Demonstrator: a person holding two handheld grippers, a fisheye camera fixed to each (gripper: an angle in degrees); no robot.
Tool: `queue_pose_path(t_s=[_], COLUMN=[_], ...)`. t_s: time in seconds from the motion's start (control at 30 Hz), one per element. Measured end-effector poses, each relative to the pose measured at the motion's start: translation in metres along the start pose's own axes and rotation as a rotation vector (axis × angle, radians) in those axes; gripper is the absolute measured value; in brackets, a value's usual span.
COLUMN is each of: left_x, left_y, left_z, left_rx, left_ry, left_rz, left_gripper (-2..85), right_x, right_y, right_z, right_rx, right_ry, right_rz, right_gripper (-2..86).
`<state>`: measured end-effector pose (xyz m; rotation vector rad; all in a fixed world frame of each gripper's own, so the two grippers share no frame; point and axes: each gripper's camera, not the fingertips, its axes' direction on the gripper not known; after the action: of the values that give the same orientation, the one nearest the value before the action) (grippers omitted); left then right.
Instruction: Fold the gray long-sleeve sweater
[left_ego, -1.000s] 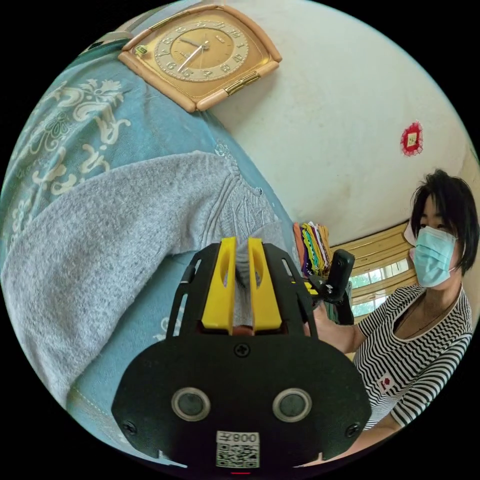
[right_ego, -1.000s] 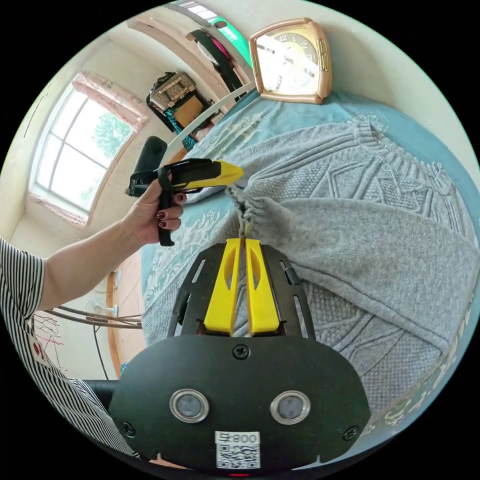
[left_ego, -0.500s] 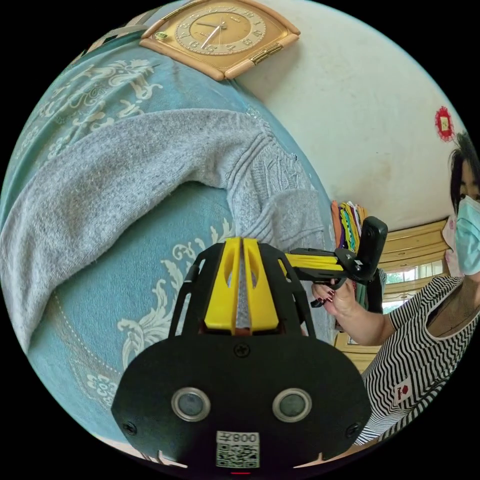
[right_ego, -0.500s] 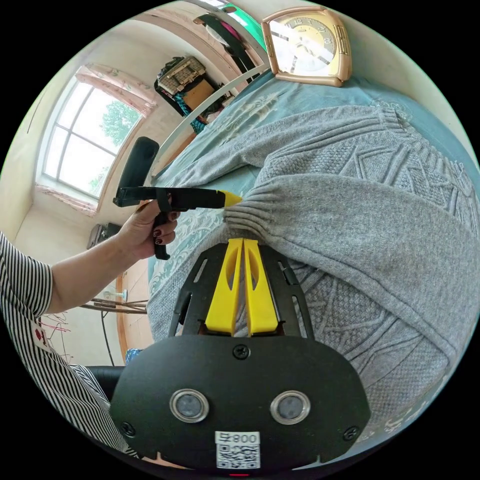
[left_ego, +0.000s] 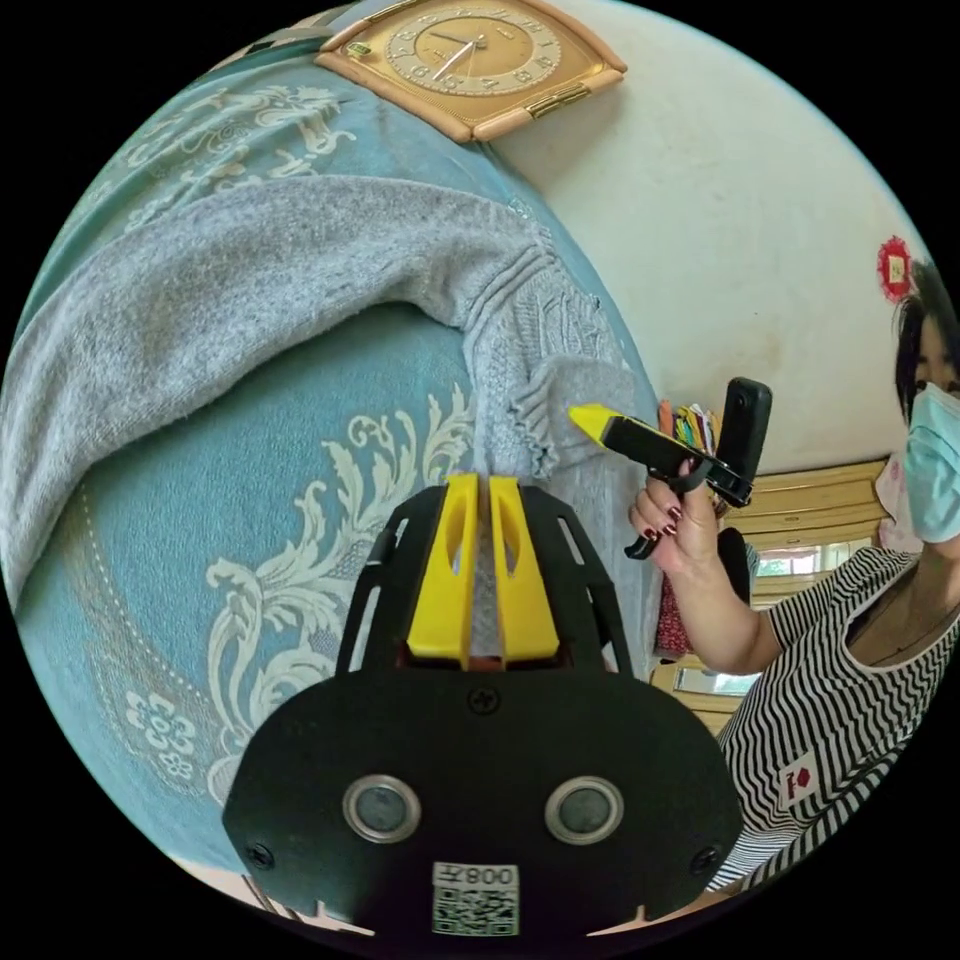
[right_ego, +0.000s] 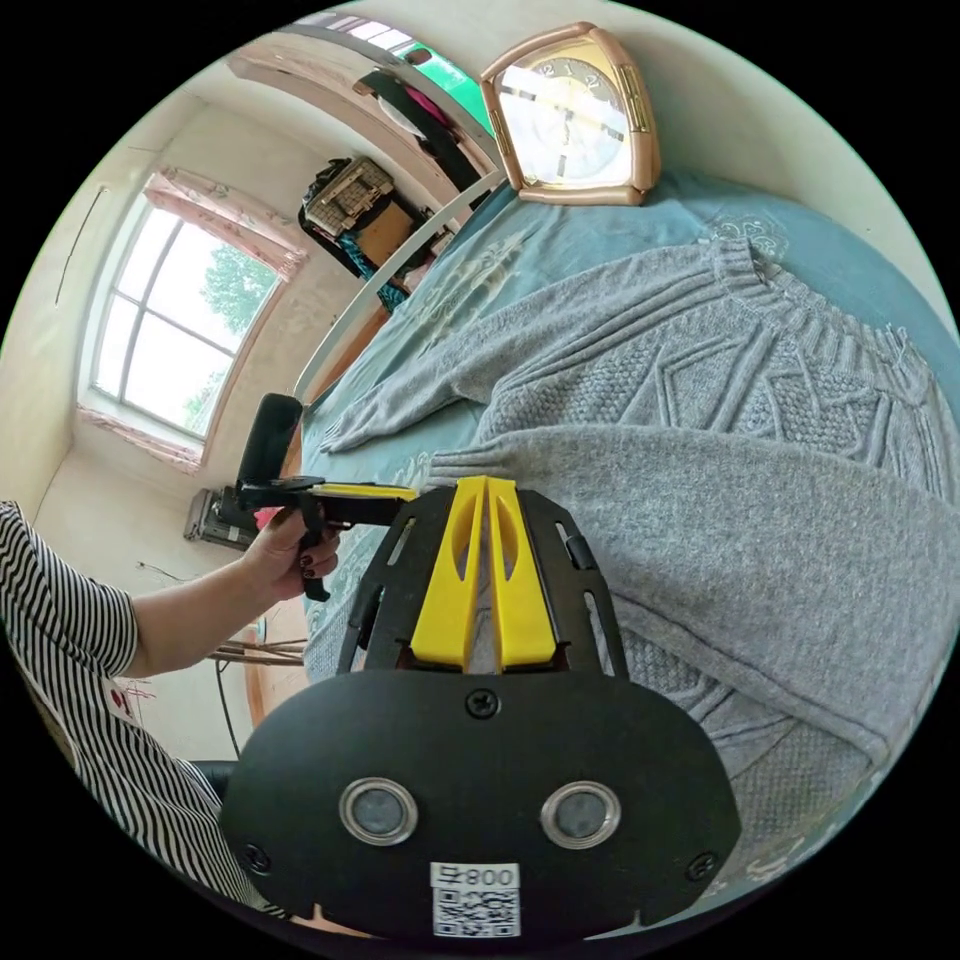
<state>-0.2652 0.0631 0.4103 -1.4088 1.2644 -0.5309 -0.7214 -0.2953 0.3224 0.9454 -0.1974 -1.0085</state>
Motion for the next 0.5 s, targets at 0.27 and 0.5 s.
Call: queue_pose_path(t_s=[0.27,0.5], left_x=[-0.035,-0.035], left_y=[0.054,0.073], left_z=[-0.010,-0.005], left_rx=[0.061,0.204], left_ry=[-0.157,-0.121], left_rz=[-0.015,0.094], left_gripper=[2.0,0.9], right_x=[-0.002,-0.003], right_y=[-0.028,-0.033], right_z=[0.057,0.075], right_rx=[-0.074,-0.048], right_ry=[0.042,0.031], right_rz=[-0.011,0.012], right_gripper=[0.2,0.1])
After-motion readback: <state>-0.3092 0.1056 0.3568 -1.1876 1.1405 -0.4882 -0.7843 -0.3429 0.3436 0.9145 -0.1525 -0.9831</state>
